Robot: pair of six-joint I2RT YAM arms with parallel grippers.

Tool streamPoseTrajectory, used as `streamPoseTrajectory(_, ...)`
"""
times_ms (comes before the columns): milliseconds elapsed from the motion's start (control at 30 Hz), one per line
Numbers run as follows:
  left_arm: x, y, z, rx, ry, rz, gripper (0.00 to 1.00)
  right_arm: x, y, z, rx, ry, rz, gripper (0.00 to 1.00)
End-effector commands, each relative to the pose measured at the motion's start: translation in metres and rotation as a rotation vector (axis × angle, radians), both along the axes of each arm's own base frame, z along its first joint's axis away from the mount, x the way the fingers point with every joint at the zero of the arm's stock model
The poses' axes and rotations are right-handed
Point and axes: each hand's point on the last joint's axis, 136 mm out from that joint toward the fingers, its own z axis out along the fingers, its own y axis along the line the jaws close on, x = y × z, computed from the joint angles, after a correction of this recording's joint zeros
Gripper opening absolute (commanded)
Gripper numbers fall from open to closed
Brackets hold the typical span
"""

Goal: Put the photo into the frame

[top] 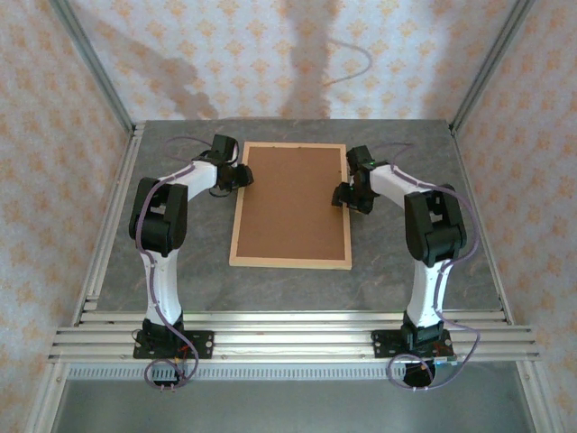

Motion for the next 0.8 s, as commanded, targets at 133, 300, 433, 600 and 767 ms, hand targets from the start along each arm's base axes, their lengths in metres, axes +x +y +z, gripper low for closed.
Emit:
streamPoseTrajectory(133,-0.030,0.004,-0.028,0.001,0.124,0.009,0.39,-0.022,-0.003,-0.040,-0.043,0.111,-0.016,0.64)
streamPoseTrajectory(300,-0.030,0.004,-0.027,0.005,0.123,0.009,0.39,-0.013,-0.013,0.000,-0.087,0.020,-0.017,0.64)
streamPoseTrajectory(433,-0.030,0.004,-0.027,0.007,0.121,0.009,0.39,-0.011,-0.024,0.027,-0.120,-0.031,-0.021,0.64)
streamPoseTrajectory(600,-0.030,0.005,-0.027,0.010,0.122,0.009,0.39,-0.011,-0.036,0.032,-0.138,-0.035,-0.034,0.65)
streamPoseTrajectory(767,-0.030,0.004,-0.028,0.007,0.124,0.008,0.39,-0.009,-0.035,0.025,-0.121,-0.028,-0.035,0.65)
